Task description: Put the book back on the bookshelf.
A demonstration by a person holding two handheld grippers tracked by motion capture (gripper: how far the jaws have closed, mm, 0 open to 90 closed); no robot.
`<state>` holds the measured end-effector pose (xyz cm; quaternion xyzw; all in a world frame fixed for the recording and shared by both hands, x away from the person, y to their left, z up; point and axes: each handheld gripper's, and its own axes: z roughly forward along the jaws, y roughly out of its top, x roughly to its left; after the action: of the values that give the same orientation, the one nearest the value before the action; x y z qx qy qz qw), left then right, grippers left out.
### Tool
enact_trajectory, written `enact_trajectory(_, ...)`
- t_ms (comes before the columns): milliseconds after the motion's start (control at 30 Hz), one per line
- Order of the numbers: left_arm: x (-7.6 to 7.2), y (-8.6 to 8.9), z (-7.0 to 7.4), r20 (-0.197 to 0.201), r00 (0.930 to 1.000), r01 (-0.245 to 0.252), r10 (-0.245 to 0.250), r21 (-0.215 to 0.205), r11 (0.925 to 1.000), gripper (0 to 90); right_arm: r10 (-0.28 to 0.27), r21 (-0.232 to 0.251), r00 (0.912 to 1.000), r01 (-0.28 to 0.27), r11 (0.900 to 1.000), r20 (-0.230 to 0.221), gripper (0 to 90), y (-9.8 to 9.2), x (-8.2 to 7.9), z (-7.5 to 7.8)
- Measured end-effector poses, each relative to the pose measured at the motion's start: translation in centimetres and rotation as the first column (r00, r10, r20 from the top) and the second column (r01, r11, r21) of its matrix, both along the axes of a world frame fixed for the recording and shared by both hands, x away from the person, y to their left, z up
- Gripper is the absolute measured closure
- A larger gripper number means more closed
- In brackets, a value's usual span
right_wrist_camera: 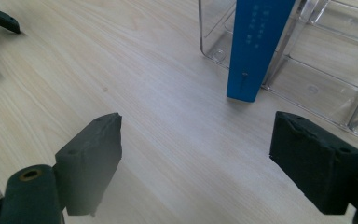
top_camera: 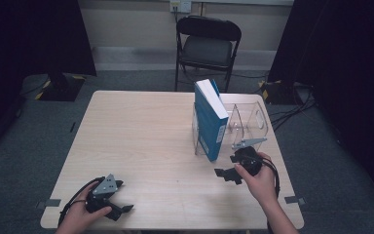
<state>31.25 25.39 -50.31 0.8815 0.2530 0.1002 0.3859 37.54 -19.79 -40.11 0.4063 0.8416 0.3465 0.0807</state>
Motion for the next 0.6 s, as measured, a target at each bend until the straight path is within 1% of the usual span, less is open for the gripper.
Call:
enact_trajectory(233,0.0,0.0,0.0,0.0,1.0,0.001,-0.001,0.0,1.0,5.3,-0.015,-0.015,0.9998,0.014,1.0,-0.013,16.1,-0.7,-0.1,-0.8)
enact_trajectory(600,0.0,0.0,0.0,0.0,1.0,0.001,-0.001,0.0,1.0,5.3,-0.038,-0.009,0.999,0.038,0.999,-0.023,16.4,-1.8,-0.3,-2.0)
